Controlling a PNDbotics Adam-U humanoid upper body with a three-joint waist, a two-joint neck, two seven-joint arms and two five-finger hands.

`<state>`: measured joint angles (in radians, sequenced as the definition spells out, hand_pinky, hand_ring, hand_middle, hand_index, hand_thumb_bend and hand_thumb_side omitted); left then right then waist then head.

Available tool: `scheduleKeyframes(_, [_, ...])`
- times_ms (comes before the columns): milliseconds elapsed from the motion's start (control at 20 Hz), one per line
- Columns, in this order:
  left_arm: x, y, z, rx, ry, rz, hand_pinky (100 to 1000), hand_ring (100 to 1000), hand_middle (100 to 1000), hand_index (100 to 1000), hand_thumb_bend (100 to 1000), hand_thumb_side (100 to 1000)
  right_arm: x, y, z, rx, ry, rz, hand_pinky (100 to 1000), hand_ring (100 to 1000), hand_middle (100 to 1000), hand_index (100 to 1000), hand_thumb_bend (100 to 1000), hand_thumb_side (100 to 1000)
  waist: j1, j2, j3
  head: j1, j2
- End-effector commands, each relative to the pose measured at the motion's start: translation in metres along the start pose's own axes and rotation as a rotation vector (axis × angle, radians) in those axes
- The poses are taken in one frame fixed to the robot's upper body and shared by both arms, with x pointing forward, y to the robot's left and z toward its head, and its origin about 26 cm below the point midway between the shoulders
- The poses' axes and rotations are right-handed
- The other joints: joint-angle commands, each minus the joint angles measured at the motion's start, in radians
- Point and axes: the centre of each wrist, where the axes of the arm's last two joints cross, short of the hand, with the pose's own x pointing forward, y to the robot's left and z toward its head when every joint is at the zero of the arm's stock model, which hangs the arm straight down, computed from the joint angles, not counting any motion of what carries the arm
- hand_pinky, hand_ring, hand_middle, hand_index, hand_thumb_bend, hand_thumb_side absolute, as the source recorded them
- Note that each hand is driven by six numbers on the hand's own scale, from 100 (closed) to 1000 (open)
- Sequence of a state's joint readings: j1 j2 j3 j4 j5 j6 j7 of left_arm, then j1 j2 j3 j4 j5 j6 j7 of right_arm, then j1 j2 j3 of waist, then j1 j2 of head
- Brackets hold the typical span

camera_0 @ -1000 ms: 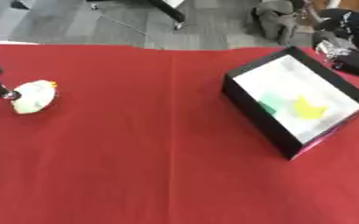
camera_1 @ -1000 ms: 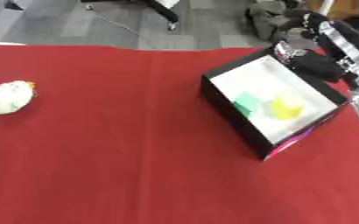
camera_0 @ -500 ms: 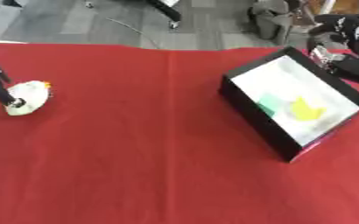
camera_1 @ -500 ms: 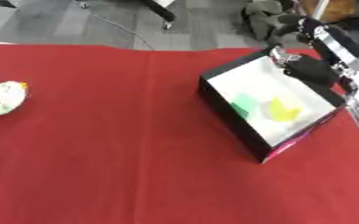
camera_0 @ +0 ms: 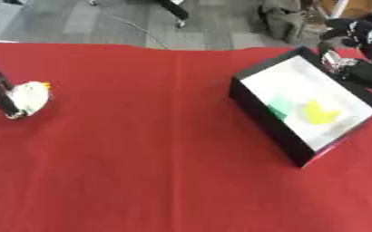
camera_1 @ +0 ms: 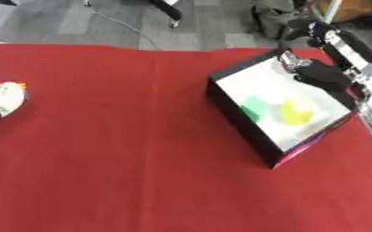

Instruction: Pick up the objects with one hand, pass them to the other hand, and then place them into the box on the other side of the table.

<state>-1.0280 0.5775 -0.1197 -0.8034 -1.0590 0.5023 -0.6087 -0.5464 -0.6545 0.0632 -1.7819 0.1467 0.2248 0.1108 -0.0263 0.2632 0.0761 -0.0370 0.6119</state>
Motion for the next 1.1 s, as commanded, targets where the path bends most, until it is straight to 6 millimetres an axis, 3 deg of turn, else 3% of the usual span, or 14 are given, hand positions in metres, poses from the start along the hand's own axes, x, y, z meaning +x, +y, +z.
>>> scheduleKeyframes(50, [0.000,0.011,0.002,0.047,0.015,-0.005,891,862,796,864,381,100,0.006,-0.007,-0.002,-0.011,-0.019,0.022,1000,1000,772,917,100,557,0.001,-0.015,-0.002,0.007,-0.015])
scheduleKeyframes(350, [0.002,0.003,-0.002,0.035,0.020,-0.016,891,863,794,868,377,100,0.006,-0.006,-0.002,-0.009,-0.018,0.020,1000,1000,771,916,100,557,0.000,-0.014,-0.004,0.010,-0.016])
scheduleKeyframes(400, [0.002,0.002,-0.003,0.036,0.022,-0.019,831,797,701,736,100,100,0.006,-0.006,-0.002,-0.008,-0.017,0.019,1000,1000,768,916,100,559,0.000,-0.015,-0.005,0.011,-0.015])
scheduleKeyframes(500, [0.006,0.000,-0.001,0.073,0.041,-0.036,754,722,621,665,100,100,0.005,-0.005,-0.002,-0.003,-0.015,0.014,1000,1000,766,915,100,560,0.003,-0.018,-0.007,0.015,-0.011])
scheduleKeyframes(600, [0.010,0.001,0.001,0.136,0.053,-0.058,652,594,503,498,100,100,0.005,-0.005,-0.002,-0.001,-0.014,0.007,1000,1000,764,915,100,561,0.004,-0.021,-0.007,0.014,-0.010])
scheduleKeyframes(700, [0.013,0.004,0.005,0.203,0.055,-0.073,602,545,463,428,100,110,0.005,-0.005,-0.001,-0.001,-0.015,0.001,1000,1000,762,914,100,556,0.005,-0.025,-0.008,0.014,-0.010])
scheduleKeyframes(1100, [0.015,0.019,0.020,0.341,-0.059,-0.026,563,501,427,399,100,169,0.004,-0.006,0.001,-0.002,-0.012,-0.009,1000,1000,758,914,100,531,0.010,-0.042,-0.004,0.004,0.007])
